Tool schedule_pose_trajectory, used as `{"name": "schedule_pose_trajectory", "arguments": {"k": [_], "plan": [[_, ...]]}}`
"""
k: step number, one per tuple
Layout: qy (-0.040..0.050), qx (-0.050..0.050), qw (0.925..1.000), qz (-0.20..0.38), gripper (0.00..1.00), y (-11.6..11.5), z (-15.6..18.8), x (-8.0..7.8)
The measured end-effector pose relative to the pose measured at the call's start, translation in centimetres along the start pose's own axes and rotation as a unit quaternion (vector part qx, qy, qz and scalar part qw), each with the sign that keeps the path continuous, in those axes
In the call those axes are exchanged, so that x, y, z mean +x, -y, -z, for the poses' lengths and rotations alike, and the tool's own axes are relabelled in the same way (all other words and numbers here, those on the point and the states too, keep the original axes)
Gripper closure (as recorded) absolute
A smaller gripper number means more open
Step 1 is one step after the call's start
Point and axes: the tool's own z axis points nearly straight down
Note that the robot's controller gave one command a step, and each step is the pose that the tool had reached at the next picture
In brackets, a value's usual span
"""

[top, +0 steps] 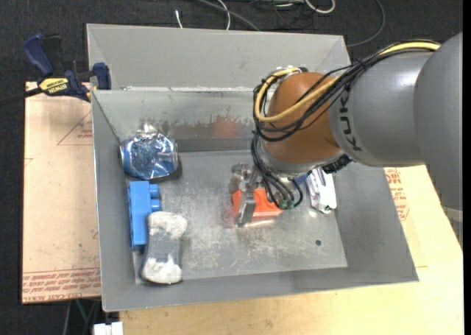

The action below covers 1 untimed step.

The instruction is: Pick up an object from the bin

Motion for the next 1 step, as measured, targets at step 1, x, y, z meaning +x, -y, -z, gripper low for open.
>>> {"name": "schedule_pose_trajectory", "arguments": {"k": [1], "plan": [[-0.0019,0.000,1.0000,0.000,1.00,-0.11,3.98,-0.03]]}}
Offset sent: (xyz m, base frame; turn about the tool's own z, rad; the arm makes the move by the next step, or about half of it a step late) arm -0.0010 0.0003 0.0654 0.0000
